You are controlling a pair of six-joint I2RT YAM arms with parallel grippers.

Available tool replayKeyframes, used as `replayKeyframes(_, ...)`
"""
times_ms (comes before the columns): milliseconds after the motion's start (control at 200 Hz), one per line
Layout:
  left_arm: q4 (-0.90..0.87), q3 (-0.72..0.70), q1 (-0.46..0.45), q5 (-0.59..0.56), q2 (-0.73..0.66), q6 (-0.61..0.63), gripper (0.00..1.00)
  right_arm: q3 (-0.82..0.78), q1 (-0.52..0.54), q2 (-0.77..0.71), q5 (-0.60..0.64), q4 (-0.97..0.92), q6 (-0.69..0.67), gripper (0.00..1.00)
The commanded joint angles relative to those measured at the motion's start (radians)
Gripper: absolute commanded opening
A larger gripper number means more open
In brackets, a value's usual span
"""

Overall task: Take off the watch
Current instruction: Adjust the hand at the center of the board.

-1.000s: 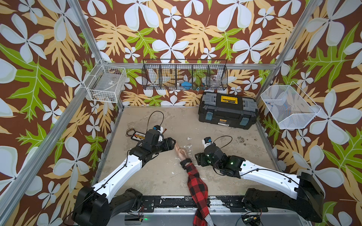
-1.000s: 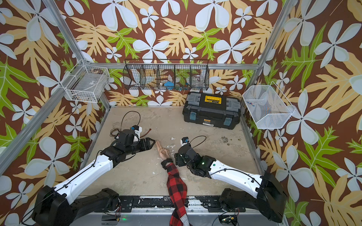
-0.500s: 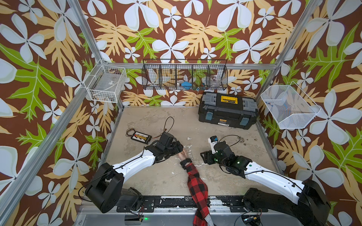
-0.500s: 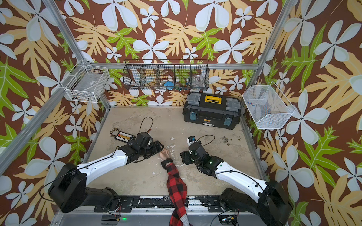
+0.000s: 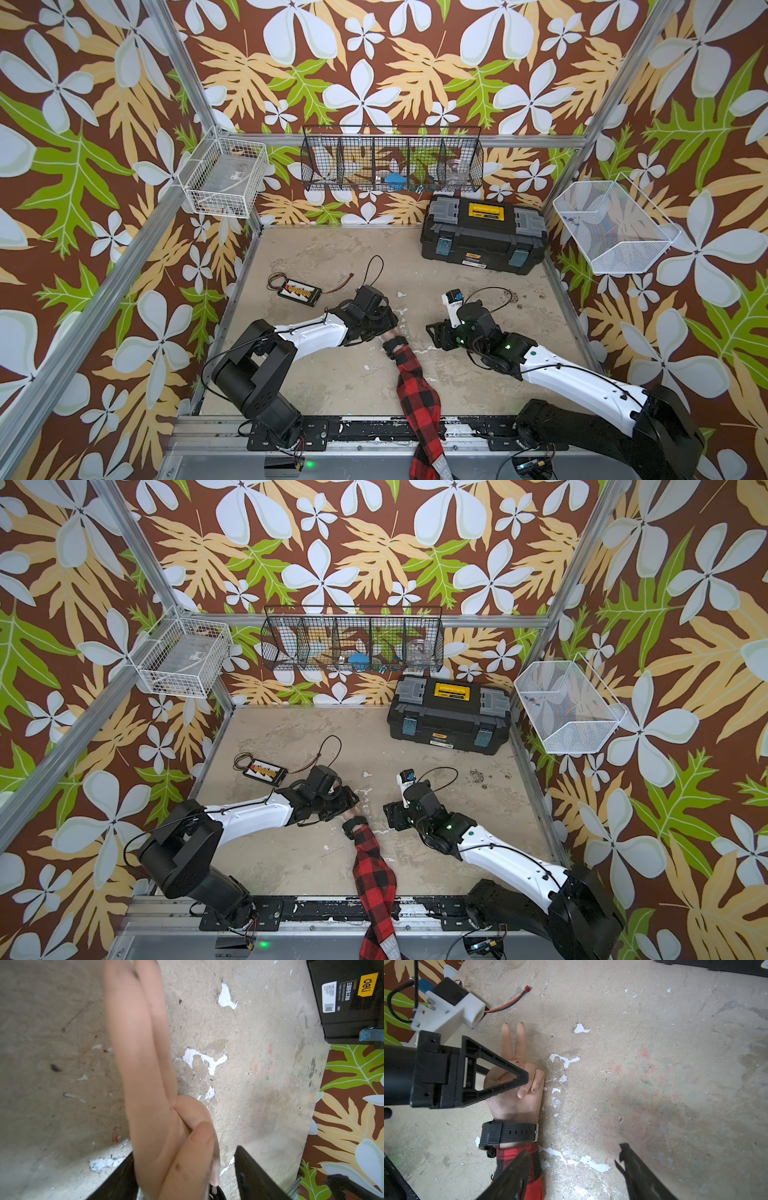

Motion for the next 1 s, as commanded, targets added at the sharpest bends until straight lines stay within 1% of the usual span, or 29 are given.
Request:
replayKeyframes(0,0.044,0.008,-0.004,0.018,0.012,-0.001,0.65,-0.004,-0.001,-0.003,0.009,0.010,-0.014,0.71)
replayKeyframes(160,0.070,0.000,-0.007,0.038,0.008,0.009,0.52,0.003,-0.002,0.008,0.007,0.009,-0.010,0.71)
replayKeyframes(475,0.113,0.006,-0.007,0.080,-0.065,0.062,0.32,0.026,-0.002,0.005,0.046,-0.025,-0.018,0.71)
replayKeyframes(585,0.149,-0.003,-0.007,0.118,-0.076,0.070,0.29,0.031,-0.003,0.000,0.053,-0.039,-0.018,0.71)
replayKeyframes(671,0.186,-0.008,-0.008,0.168,-0.069,0.092,0.28,0.033,-0.002,-0.003,0.059,-0.046,-0.015,0.71)
replayKeyframes(816,0.308,-0.023,-0.006,0.323,-0.029,0.159,0.27,0.043,-0.002,-0.002,0.064,-0.057,-0.005,0.71)
replayKeyframes(996,0.329,0.022,0.001,0.457,0.058,0.277,0.26,0.050,-0.003,0.004,0.063,-0.062,0.005,0.71)
